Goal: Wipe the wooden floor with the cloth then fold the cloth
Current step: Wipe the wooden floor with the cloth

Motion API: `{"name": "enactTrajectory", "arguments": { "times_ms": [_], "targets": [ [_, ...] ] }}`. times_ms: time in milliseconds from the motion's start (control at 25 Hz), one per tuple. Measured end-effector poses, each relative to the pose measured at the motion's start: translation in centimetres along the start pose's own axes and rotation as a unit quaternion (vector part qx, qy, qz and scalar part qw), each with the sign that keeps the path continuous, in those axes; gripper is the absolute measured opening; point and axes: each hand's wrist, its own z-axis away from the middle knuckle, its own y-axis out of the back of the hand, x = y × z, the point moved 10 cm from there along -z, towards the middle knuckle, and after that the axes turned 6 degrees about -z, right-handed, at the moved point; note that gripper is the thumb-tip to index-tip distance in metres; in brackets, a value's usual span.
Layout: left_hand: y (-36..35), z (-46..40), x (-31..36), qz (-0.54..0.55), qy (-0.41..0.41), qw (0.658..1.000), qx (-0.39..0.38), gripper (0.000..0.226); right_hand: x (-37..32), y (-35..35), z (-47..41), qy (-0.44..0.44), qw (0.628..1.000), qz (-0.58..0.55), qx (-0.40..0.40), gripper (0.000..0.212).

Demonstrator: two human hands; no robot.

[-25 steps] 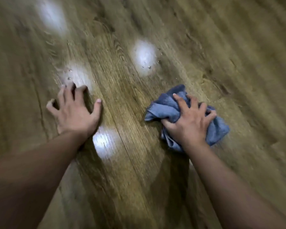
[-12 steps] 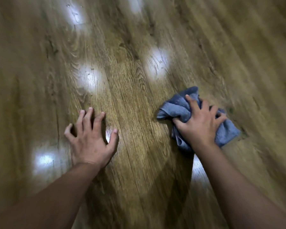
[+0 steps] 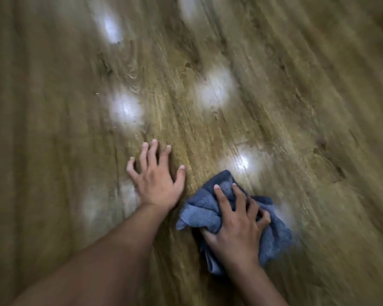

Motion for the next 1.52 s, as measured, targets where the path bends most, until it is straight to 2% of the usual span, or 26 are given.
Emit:
{"name": "enactTrajectory", "arguments": {
  "times_ms": [80, 120, 200, 320, 480, 600, 760, 880, 1000, 1080, 1200, 1360, 1400, 1520],
  "targets": [
    [1.4, -0.2, -1.2, 0.135, -0.001, 0.991, -0.005, 0.052, -1.5, 0.1, 0.3, 0.016, 1.000, 0.005, -0.008, 0.092],
    [2.3, -0.7, -3.0, 0.175, 0.003, 0.984, 0.016, 0.049, -1.9, 0.1, 0.2, 0.027, 1.000, 0.002, -0.005, 0.091],
    [3.9, -2.4, -9.3, 0.112, 0.056, 0.989, 0.076, 0.047, -2.9, -0.1, -0.9, 0.047, 0.999, 0.003, 0.009, 0.091],
    [3.6, -4.1, -16.1, -0.005, 0.140, 0.987, 0.084, 0.055, -4.3, -0.3, -3.8, 0.060, 0.997, 0.009, 0.052, 0.091],
    [2.6, -4.5, -15.2, -0.040, 0.121, 0.989, 0.078, 0.052, -8.3, -0.2, -11.5, 0.055, 0.994, 0.012, 0.091, 0.087],
    [2.7, -4.6, -15.8, -0.047, 0.136, 0.987, 0.072, 0.052, -13.3, -0.2, -19.5, 0.028, 0.996, 0.005, 0.083, 0.087],
    [2.5, -4.7, -15.7, -0.047, 0.128, 0.988, 0.066, 0.054, -20.3, -0.6, -24.0, 0.082, 0.992, 0.023, 0.091, 0.087],
    [2.5, -4.9, -15.9, -0.045, 0.129, 0.989, 0.055, 0.054, -22.2, -1.0, -22.0, 0.148, 0.986, 0.029, 0.069, 0.087],
    [2.5, -4.6, -15.9, -0.030, 0.130, 0.990, 0.051, 0.060, -21.8, -1.7, -16.5, 0.189, 0.981, 0.009, 0.049, 0.088],
    [2.6, -4.7, -15.9, -0.020, 0.121, 0.991, 0.046, 0.064, -20.2, -1.8, -12.7, 0.160, 0.985, -0.005, 0.058, 0.087],
    [2.9, -4.8, -16.2, 0.008, 0.126, 0.991, 0.046, 0.058, -17.6, -2.0, -9.5, 0.100, 0.994, -0.006, 0.041, 0.089],
    [4.9, -3.8, -17.5, 0.159, 0.108, 0.979, 0.071, 0.060, -16.9, -1.8, -8.0, 0.106, 0.994, 0.001, 0.028, 0.090],
    [5.7, -3.7, -19.3, 0.161, 0.109, 0.977, 0.093, 0.058, -17.0, -1.8, -8.1, 0.108, 0.994, -0.004, 0.032, 0.090],
    [7.4, -3.5, -27.3, 0.046, 0.160, 0.978, 0.124, 0.053, -17.0, -1.7, -8.3, 0.111, 0.992, -0.009, 0.052, 0.088]
  ]
}}
